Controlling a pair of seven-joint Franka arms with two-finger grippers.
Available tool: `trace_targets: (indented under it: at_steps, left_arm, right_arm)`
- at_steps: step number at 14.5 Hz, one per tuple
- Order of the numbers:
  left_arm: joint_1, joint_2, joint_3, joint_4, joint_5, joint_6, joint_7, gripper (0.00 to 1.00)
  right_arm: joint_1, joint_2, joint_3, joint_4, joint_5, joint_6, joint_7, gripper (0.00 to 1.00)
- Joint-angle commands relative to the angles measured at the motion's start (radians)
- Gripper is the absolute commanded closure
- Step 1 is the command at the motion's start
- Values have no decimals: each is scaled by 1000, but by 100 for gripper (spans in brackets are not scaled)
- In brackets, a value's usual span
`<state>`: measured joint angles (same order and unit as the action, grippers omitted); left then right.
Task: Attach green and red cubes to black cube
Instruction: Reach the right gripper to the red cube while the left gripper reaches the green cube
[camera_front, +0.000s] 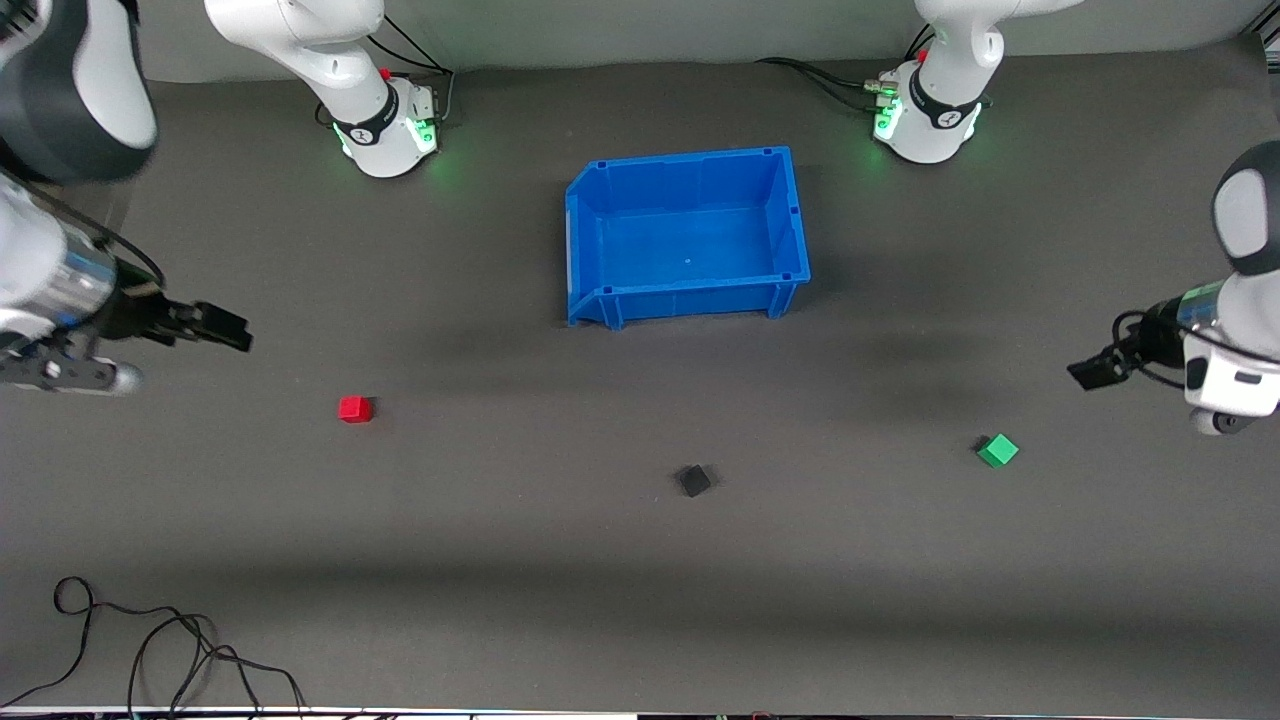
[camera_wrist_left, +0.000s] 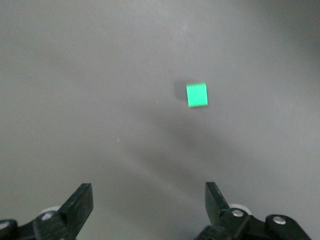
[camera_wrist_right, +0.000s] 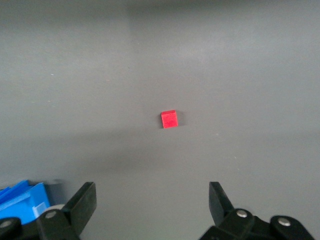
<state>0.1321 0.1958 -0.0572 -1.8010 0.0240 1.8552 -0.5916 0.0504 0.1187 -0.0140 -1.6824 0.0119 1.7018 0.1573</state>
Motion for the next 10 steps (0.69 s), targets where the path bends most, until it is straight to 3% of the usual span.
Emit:
trace_targets:
  at_steps: [1, 5, 10]
  left_arm:
    - [20, -3, -7, -78, -7, 129, -117, 0]
    - [9, 92, -7, -71, 11, 180, -100, 0]
    - [-2, 250, -9, -74, 11, 379, -134, 0]
  right_arm:
    - [2, 93, -1, -2, -9, 39, 13, 0]
    - [0, 215, -3, -31, -9, 120, 13, 0]
    - [5, 262, -3, -215, -9, 393, 10, 0]
